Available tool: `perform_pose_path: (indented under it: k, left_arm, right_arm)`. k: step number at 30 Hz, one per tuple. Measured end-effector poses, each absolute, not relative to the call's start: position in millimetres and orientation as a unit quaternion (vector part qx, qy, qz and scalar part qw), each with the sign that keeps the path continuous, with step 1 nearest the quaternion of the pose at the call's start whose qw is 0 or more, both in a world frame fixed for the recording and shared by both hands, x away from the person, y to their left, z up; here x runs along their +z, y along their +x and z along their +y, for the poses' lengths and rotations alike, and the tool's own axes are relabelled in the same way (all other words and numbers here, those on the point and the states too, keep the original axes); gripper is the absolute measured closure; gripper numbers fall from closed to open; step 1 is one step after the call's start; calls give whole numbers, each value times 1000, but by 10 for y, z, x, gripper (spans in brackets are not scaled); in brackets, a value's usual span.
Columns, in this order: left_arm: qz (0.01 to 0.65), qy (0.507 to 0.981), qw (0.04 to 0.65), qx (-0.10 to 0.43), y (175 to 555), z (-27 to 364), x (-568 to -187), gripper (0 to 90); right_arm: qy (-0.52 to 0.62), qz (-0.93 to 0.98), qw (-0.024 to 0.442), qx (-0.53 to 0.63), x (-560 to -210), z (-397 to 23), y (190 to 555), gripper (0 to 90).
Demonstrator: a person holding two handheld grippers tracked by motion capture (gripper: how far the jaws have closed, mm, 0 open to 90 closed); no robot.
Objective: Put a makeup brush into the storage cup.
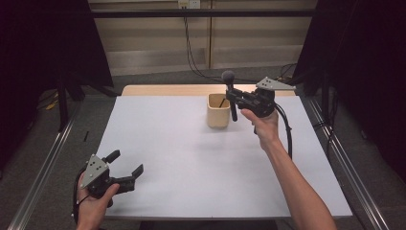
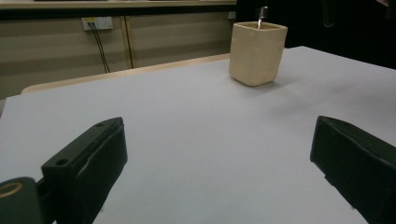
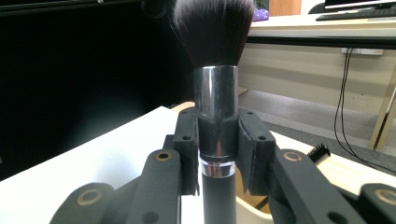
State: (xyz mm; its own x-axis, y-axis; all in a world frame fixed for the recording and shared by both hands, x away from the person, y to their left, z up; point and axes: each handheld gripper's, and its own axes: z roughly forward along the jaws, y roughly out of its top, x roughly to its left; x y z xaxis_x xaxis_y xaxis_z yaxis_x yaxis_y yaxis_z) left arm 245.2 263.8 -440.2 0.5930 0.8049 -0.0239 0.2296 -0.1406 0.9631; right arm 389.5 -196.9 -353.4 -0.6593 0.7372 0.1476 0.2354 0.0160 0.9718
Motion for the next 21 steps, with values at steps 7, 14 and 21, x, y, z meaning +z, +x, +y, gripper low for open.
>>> perform_pose_path:
  k: [7, 14, 21]
  left_arm:
    - [369, 704, 546, 265, 2447, 2634, -4400, 38]
    - [366, 706, 546, 264, 2448, 2633, -4401, 36]
    - [368, 705, 546, 264, 2447, 2640, -4404, 36]
  right_arm:
    - [361, 676, 219, 604, -3465, -1972, 4013, 721]
    - [360, 677, 226, 600, -3418, -1934, 4121, 721]
    - [370, 670, 230, 601, -3479, -1891, 4247, 721]
